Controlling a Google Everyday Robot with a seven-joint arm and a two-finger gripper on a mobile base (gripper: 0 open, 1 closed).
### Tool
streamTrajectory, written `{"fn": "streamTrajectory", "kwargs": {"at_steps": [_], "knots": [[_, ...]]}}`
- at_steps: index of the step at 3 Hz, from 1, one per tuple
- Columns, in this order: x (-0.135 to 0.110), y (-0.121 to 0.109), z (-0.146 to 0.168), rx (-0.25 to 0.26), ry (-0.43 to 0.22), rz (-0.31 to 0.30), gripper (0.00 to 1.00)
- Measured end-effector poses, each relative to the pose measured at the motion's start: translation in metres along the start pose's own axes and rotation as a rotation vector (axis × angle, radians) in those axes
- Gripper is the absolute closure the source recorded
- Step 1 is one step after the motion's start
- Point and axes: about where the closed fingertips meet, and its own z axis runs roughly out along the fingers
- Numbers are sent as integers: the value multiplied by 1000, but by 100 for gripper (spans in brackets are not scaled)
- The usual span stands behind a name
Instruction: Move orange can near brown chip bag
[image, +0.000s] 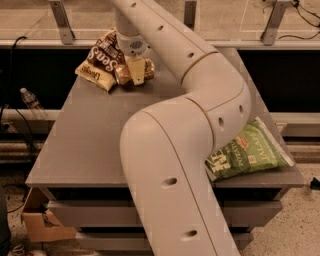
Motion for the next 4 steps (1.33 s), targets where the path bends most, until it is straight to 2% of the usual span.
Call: {"fn": "streamTrajectory", "kwargs": {"at_steps": [1, 2, 4], "knots": [[2, -4, 7, -8, -8, 4, 100], [0, -12, 11, 19, -14, 4, 83], [-3, -23, 19, 53, -22, 2, 36]]}}
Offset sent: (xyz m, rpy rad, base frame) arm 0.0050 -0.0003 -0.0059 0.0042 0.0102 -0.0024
